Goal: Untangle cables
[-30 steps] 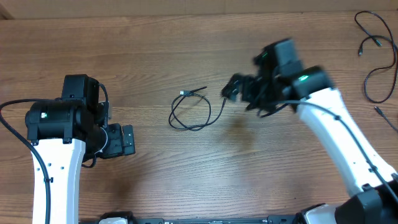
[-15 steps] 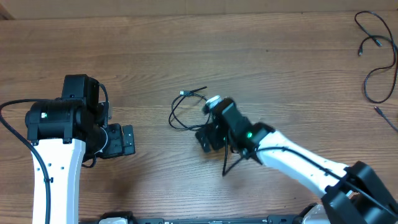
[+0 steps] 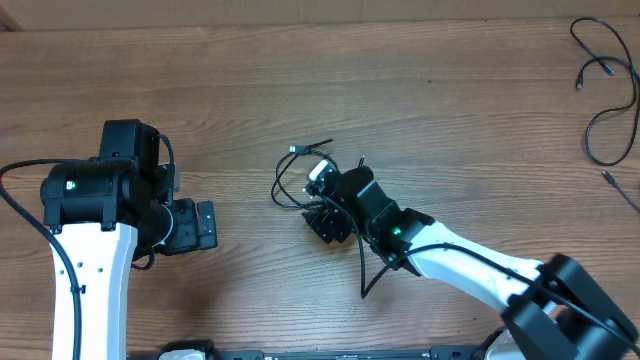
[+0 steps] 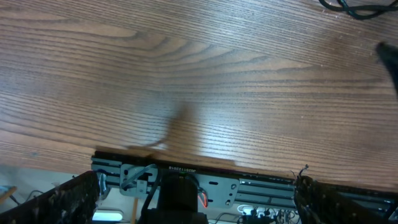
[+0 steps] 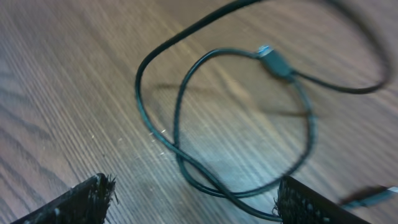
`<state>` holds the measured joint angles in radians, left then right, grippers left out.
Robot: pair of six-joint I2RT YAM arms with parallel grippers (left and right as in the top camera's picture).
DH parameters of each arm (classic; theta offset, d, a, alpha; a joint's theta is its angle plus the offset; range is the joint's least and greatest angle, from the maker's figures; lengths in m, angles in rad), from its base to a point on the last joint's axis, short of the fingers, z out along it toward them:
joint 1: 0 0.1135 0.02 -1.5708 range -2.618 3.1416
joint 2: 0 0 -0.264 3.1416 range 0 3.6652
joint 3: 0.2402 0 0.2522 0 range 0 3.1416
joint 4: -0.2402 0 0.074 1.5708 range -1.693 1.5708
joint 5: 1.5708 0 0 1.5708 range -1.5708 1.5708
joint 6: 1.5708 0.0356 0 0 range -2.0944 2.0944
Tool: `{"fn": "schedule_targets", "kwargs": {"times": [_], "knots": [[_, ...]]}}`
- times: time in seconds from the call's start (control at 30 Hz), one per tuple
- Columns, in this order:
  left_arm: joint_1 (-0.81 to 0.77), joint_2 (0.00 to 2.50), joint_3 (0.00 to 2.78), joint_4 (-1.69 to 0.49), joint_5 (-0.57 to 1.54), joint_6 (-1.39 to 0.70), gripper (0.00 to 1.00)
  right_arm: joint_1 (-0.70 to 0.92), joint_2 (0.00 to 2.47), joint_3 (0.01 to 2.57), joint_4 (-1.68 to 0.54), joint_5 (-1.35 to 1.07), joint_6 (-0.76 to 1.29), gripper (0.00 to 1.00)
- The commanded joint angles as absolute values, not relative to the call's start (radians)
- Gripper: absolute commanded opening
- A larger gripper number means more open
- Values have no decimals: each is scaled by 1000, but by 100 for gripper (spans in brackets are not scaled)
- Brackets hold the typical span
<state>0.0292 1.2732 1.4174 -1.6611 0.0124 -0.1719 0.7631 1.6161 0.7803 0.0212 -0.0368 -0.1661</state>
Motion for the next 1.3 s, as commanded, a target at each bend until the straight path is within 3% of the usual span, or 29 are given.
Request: {"fn": "schedule_targets", "kwargs": {"times": [0.0,0.3,0.8,1.07,1.27], "knots": [[39,1275,1430,-1663,19,-149,100,786,1683,776,49,-61,-193,84],[39,1275,1430,-1663,19,-149,100,824,1769,781,127,-63,-272,75],[39,1275,1430,-1663,19,-149,100,833,1864,781,231,-6,-389,77],[39,1275,1430,-1663,19,-149,99,824,1864,781,230,-169,-197,79],[39,1275,1430,-1663,19,-149,99,823,1865,781,202,-249,-143,65]]}}
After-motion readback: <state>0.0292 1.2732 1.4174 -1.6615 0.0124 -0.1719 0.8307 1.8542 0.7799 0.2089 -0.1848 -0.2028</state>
